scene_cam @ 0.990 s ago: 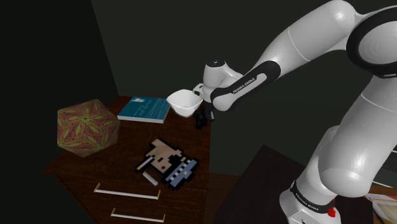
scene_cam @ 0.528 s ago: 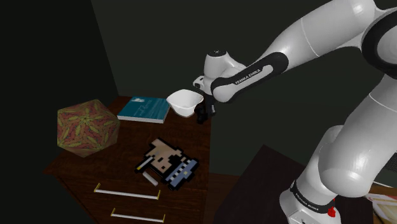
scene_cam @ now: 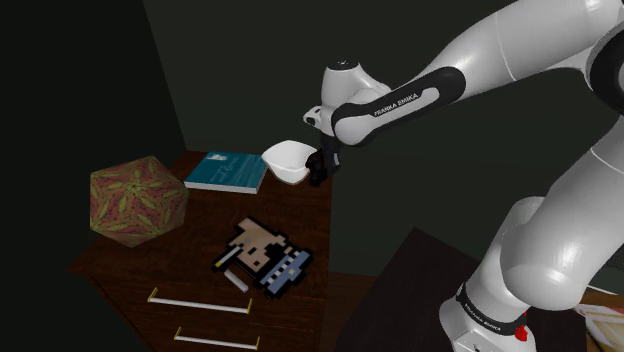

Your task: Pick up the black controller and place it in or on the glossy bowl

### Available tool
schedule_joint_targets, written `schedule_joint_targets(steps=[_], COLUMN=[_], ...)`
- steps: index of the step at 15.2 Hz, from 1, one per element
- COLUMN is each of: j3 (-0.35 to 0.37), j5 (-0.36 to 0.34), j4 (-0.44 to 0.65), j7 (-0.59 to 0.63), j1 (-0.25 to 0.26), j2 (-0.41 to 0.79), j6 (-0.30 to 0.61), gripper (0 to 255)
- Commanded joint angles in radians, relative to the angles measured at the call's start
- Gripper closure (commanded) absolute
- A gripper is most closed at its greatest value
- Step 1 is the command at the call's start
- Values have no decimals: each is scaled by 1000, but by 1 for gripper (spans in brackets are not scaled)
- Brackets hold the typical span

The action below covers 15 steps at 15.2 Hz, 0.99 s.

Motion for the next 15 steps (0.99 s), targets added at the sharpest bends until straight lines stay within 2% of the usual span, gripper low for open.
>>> schedule_joint_targets(steps=[1,9,15], j3=[-7,-49,-57], j5=[6,71,127], j4=[40,379,699], j7=[-18,-150,-237], j1=[-4,-49,-99], j2=[28,299,521], j6=[-10,-61,-151], gripper=[255,255,255])
